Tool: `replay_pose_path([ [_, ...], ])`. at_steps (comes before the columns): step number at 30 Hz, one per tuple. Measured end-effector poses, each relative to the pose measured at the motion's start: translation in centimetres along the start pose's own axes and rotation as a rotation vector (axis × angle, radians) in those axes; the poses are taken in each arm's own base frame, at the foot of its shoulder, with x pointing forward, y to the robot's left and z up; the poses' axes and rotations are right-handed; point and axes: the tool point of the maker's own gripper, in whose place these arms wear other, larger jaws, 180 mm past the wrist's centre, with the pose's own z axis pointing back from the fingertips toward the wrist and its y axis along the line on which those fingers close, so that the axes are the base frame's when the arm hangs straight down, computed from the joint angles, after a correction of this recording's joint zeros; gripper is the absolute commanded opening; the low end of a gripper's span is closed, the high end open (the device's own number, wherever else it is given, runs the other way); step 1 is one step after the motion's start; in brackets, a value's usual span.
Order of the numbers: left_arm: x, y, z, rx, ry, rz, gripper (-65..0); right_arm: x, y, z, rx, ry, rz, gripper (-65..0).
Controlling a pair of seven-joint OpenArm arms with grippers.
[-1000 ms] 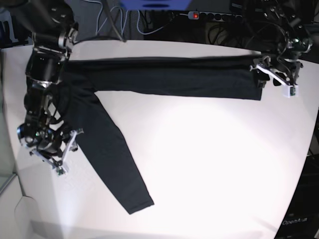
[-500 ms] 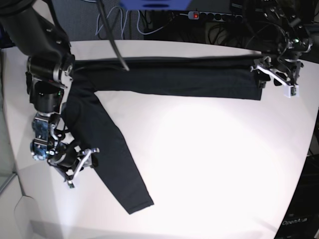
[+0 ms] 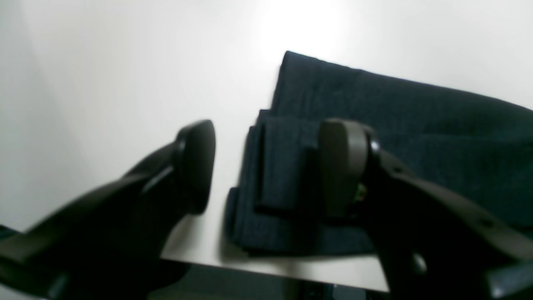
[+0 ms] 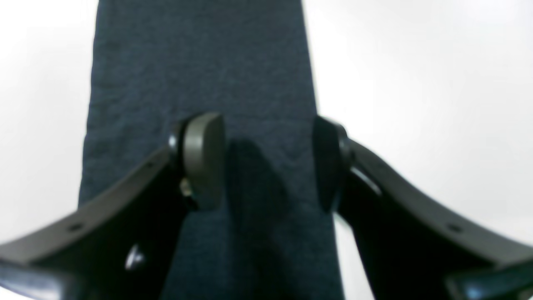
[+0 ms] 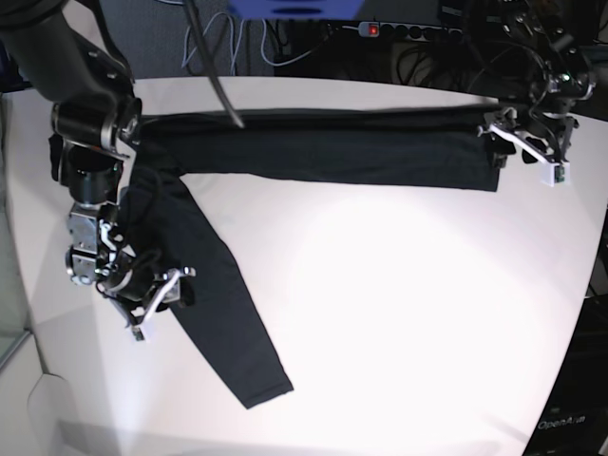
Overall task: Fold the T-shirt properly
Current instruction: 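Move the right gripper to the loose black sleeve and grasp it, then lift the sleeve with the right gripper and lay it onto the strip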
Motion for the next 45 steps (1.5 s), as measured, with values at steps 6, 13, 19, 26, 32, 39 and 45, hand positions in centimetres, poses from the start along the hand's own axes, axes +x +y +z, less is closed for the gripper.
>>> replay_pose_path([
  [6,0.0,0.0,0.0,0.0,0.0,0.0,-27.3,-0.9,0.1,0.1,0.0,-0.019,-0.021,-43.7],
  [13,0.0,0.0,0.0,0.0,-0.001,-0.001,-27.4,-1.4,0.4,0.1,0.006,-0.025,-0.028,-65.0],
  [19,0.0,0.0,0.0,0.0,-0.001,-0.001,-27.4,-1.4,1.4,-0.3,0.03,0.007,0.043,-64.9],
  [26,0.0,0.0,0.0,0.0,0.0,0.0,-27.4,-1.8,1.4,0.7,-0.003,0.029,0.115,-64.8],
  [32,-0.2,0.0,0.1,0.001,0.005,-0.001,-27.4,-0.9,1.4,3.4,-0.077,0.043,0.239,-64.8],
  [39,-0.1,0.0,0.0,-0.001,0.002,-0.004,-27.4,1.6,3.1,6.5,-0.138,-0.015,0.339,-64.8],
  [45,0.0,-0.1,0.0,-0.002,0.003,-0.005,-27.4,1.9,6.5,8.7,-0.146,-0.076,0.367,-64.8],
])
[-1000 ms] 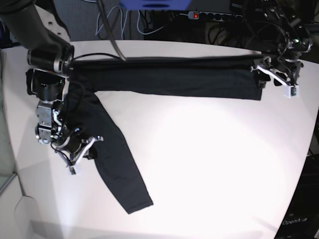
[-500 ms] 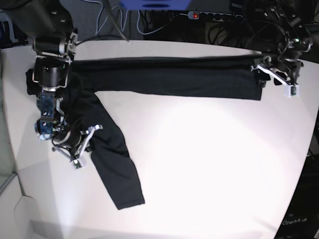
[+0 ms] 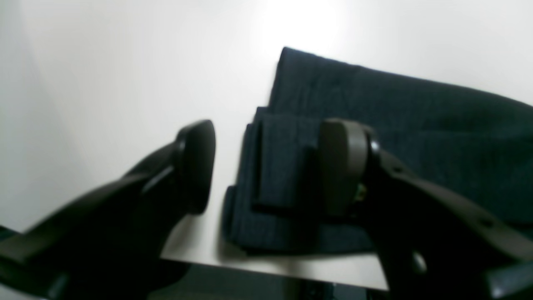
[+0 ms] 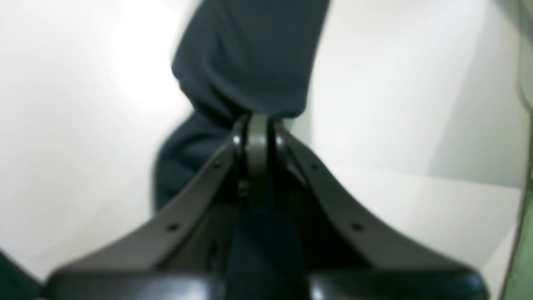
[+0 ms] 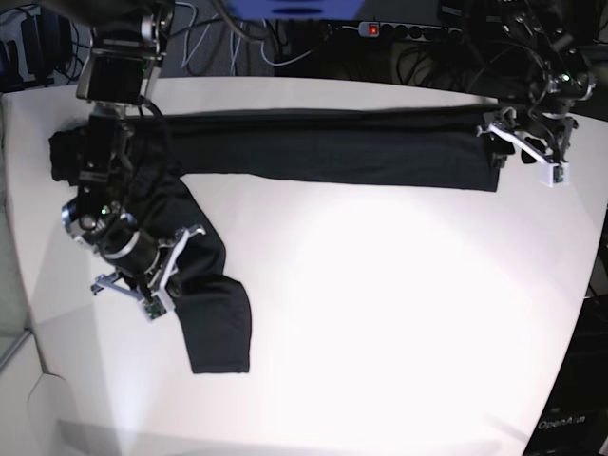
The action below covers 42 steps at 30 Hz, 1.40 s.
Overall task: Fold the T-shirt properly
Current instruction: 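Lift the sleeve with the right gripper and lay it onto the strip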
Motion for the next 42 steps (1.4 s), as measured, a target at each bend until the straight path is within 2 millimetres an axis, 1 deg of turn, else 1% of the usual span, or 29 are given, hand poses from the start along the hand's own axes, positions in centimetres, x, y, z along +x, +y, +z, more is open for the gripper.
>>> replay_pose_path([
  [2,0.0,0.1,0.0,0.002,0.001,-0.001,-27.4,-0.2,1.9,0.6,0.018,-0.003,0.006,-64.8],
  [5,0.1,0.0,0.0,0.001,-0.002,0.0,-27.4,-0.4,5.7,1.5,0.079,-0.009,0.021,-64.9],
  [8,0.1,0.1,0.0,0.001,-0.001,-0.004,-27.4,0.0,8.2,1.9,0.12,-0.026,0.029,-64.9],
  [11,0.2,0.1,0.0,0.0,-0.005,-0.004,-27.4,0.5,11.5,2.2,0.179,-0.025,0.024,-64.9],
  [13,0.1,0.1,-0.1,-0.002,-0.002,-0.003,-27.4,0.8,12.9,2.4,0.206,-0.016,0.033,-64.9],
  [18,0.1,0.2,-0.1,0.002,0.002,-0.008,-27.4,2.7,14.4,3.7,0.212,-0.047,0.037,-64.9],
  [23,0.1,0.2,-0.1,0.001,0.002,-0.011,-27.4,2.6,17.4,5.0,0.275,-0.051,0.059,-64.9],
  [29,0.2,0.2,-0.1,0.001,0.001,-0.011,-27.4,1.0,18.6,6.3,0.294,-0.026,0.04,-64.9],
  [33,0.7,0.1,-0.3,0.0,-0.011,-0.013,-27.4,-0.9,19.8,6.9,0.319,0.017,0.02,-64.9],
  [35,0.9,0.2,-0.3,0.001,-0.013,-0.014,-27.4,-1.2,20.3,7.3,0.33,0.004,0.003,-64.9],
  [37,0.9,0.2,-0.3,0.0,-0.015,-0.015,-27.4,-1.7,21.3,8.1,0.351,-0.015,-0.025,-64.9],
  [40,1.4,0.7,-0.2,0.008,-0.021,-0.031,-27.4,-2.6,23.2,9.1,0.393,-0.012,-0.044,-64.9],
  [42,1.9,0.8,-0.3,0.013,-0.03,-0.034,-27.4,-2.3,24.3,9.5,0.418,-0.034,-0.055,-65.0],
])
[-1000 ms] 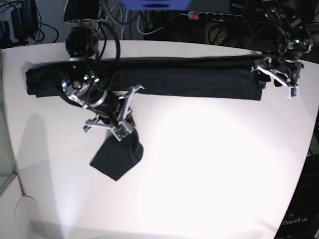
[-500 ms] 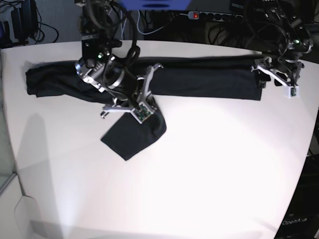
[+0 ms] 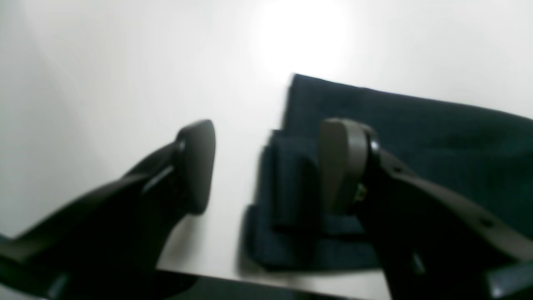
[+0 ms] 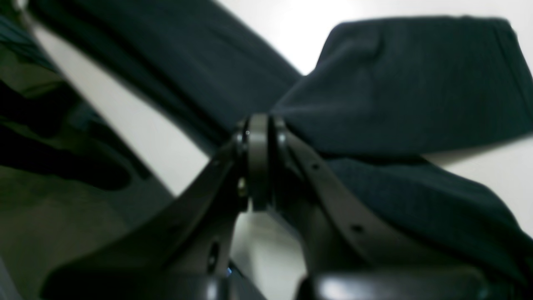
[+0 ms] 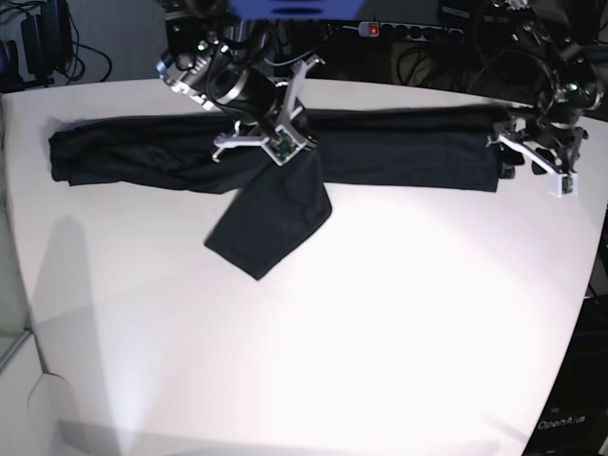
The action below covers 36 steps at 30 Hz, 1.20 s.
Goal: Fold the T-shirt properly
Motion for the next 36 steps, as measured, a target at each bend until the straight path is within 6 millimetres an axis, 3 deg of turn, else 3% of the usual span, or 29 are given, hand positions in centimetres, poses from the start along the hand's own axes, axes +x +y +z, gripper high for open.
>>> replay_pose_path([
  [8,0.2,-0.2,-0.1,-0.004,-0.002,0.0,-27.4,1.2,3.1,-0.6,0.077,-0.028,0.009,-65.0],
  [12,0.2,-0.2,-0.1,-0.004,-0.002,0.0,-27.4,2.5,5.6,-1.0,0.147,-0.06,0.039,-65.0],
  [19,0.1,-0.2,-0.1,-0.004,-0.001,-0.001,-27.4,1.9,6.8,-1.6,0.186,-0.04,0.039,-64.8],
  [24,-0.1,-0.1,0.0,-0.004,0.002,0.002,-27.4,0.6,3.7,-1.7,0.139,0.028,0.124,-64.7],
  [30,-0.1,-0.2,0.2,-0.004,0.0,0.004,-27.0,-0.7,-3.5,-1.5,-0.003,0.184,0.216,-64.5],
  [32,0.7,-0.3,0.5,-0.001,-0.02,-0.009,-27.0,-0.6,-5.5,-1.2,-0.052,0.188,0.208,-63.8],
  [36,2.8,-0.5,1.3,0.009,-0.073,-0.045,-27.0,-1.4,-7.6,-0.3,-0.093,0.222,0.225,-60.6],
])
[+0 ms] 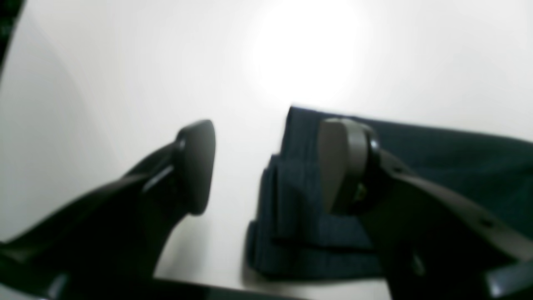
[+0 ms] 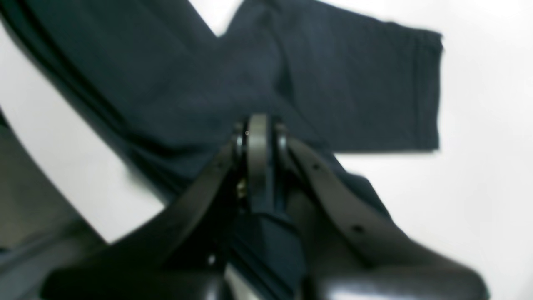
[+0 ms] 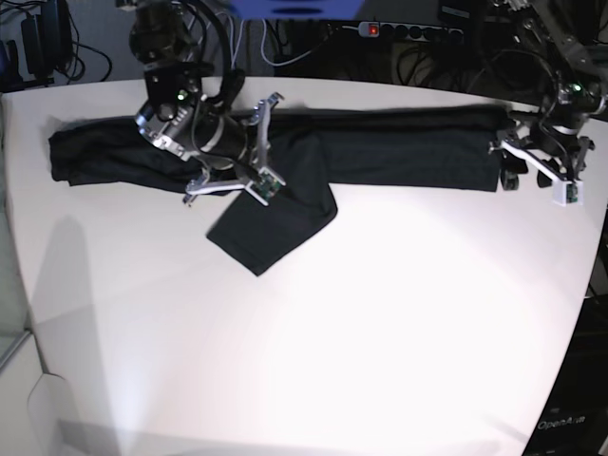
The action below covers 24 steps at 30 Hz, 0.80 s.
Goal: Fold the T-shirt properly
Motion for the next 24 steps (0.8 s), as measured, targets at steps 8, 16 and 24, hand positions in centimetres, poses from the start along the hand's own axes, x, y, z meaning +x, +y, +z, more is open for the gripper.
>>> replay_pose_path([
  [8,8.3,-1.1,-0.6,-0.014,-0.196,-0.031,-27.0,-5.0,-7.6,2.9,-0.184,0.101,-0.04,-60.6],
  [16,16.1,-11.9,-2.9,-0.256,-0.284,-0.206,-27.0,-12.8,-15.2,9.7,-0.452,0.229,-0.221,-60.6],
  [24,17.1,-27.5,-4.1,-0.593,-0.252,-0.488,-27.0,-20.3,-16.1,16.1,-0.641,0.337,-0.46,-60.6],
])
